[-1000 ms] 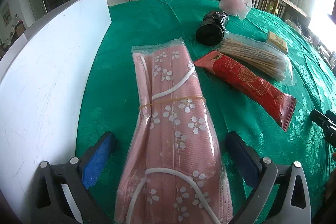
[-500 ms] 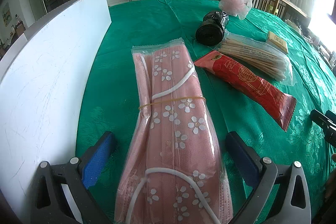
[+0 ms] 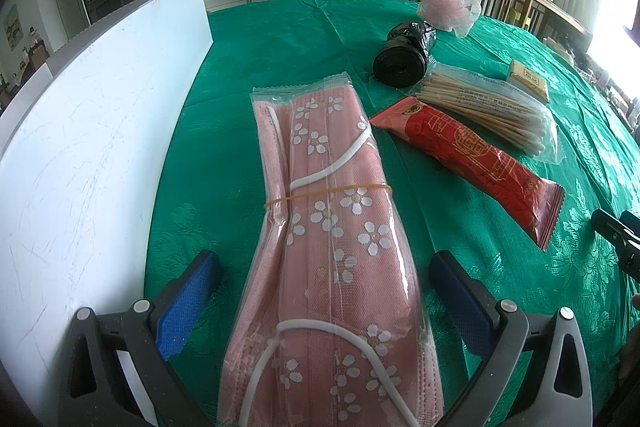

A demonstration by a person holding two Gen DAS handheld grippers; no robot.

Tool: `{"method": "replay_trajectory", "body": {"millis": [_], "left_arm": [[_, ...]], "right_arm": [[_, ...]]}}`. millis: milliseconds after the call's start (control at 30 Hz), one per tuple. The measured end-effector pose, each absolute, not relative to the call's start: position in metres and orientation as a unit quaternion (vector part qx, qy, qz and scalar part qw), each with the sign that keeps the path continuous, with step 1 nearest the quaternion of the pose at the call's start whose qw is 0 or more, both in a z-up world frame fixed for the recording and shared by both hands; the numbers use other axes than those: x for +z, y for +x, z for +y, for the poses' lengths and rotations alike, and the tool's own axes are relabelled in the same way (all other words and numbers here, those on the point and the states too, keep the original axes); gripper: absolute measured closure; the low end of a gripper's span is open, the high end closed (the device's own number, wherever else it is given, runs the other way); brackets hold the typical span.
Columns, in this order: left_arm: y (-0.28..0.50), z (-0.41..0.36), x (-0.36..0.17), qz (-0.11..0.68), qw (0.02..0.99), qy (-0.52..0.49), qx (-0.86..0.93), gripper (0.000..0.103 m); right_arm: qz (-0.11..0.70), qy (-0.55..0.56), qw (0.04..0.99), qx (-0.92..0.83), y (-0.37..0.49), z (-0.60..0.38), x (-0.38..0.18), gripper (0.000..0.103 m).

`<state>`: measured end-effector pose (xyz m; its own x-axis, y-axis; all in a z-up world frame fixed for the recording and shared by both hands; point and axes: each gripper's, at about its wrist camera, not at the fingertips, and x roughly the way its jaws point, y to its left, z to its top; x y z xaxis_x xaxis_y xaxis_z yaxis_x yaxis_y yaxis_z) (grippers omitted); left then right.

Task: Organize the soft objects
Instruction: 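Hold the pink package lifted in the left tool, then grasp the beige tissue pack with the right tool while the left tool holds the pink package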

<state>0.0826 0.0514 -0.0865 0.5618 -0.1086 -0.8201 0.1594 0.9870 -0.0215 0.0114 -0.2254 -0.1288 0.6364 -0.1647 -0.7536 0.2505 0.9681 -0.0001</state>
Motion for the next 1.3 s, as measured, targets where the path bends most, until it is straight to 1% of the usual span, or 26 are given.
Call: {"method": "replay_trajectory", "body": {"millis": [267, 333, 400, 533, 633, 700, 767, 900, 933, 967, 1000, 1033, 1133, 1300], "left_arm": [[0.083, 0.051, -0.087, 0.462, 0.883, 0.027, -0.076, 0.000], [0.083, 0.051, -0.087, 0.462, 0.883, 0.027, -0.076, 0.000], [0.083, 0.051, -0.087, 0.462, 0.883, 0.027, -0.076, 0.000], [0.084, 0.052, -0.086, 0.462, 0.883, 0.027, -0.075, 0.000], [0.084, 0.052, -0.086, 0.462, 0.883, 0.027, -0.075, 0.000], [0.084, 0.052, -0.086, 0.462, 0.883, 0.027, -0.075, 0.000], [0.084, 0.052, -0.086, 0.462, 0.883, 0.027, -0.075, 0.000], [0.084, 0.052, -0.086, 0.462, 0.883, 0.027, -0.075, 0.000], [0.084, 0.051, -0.086, 0.462, 0.883, 0.027, -0.075, 0.000], [0.084, 0.053, -0.085, 0.462, 0.883, 0.027, -0.075, 0.000], [0.084, 0.053, -0.085, 0.462, 0.883, 0.027, -0.075, 0.000], [0.084, 0.053, -0.085, 0.462, 0.883, 0.027, -0.074, 0.000], [0.084, 0.053, -0.085, 0.462, 0.883, 0.027, -0.074, 0.000], [0.084, 0.052, -0.085, 0.462, 0.883, 0.027, -0.074, 0.000]], "right_arm": [[0.412, 0.054, 0.903, -0.112, 0.011, -0.226, -0.129, 0.015], [0.425, 0.060, 0.898, -0.100, 0.015, -0.230, -0.126, 0.015], [0.438, 0.107, 0.889, -0.085, 0.024, -0.243, -0.118, 0.015], [0.429, 0.229, 0.870, -0.084, 0.064, -0.275, -0.093, 0.015], [0.439, 0.253, 0.859, -0.071, 0.114, -0.276, -0.079, 0.015], [0.453, 0.249, 0.854, -0.063, 0.149, -0.265, -0.077, 0.015], [0.484, 0.239, 0.840, -0.062, 0.178, -0.251, -0.086, 0.016], [0.537, 0.155, 0.825, -0.090, 0.212, -0.223, -0.110, 0.016], [0.534, 0.129, 0.830, -0.096, 0.213, -0.218, -0.111, 0.018], [0.526, 0.103, 0.838, -0.102, 0.212, -0.214, -0.110, 0.021], [0.518, 0.082, 0.845, -0.105, 0.209, -0.212, -0.109, 0.030], [0.512, 0.071, 0.850, -0.104, 0.206, -0.211, -0.108, 0.034], [0.501, 0.051, 0.859, -0.094, 0.188, -0.215, -0.108, 0.036], [0.505, 0.037, 0.862, -0.035, 0.127, -0.226, -0.098, 0.036]]}}
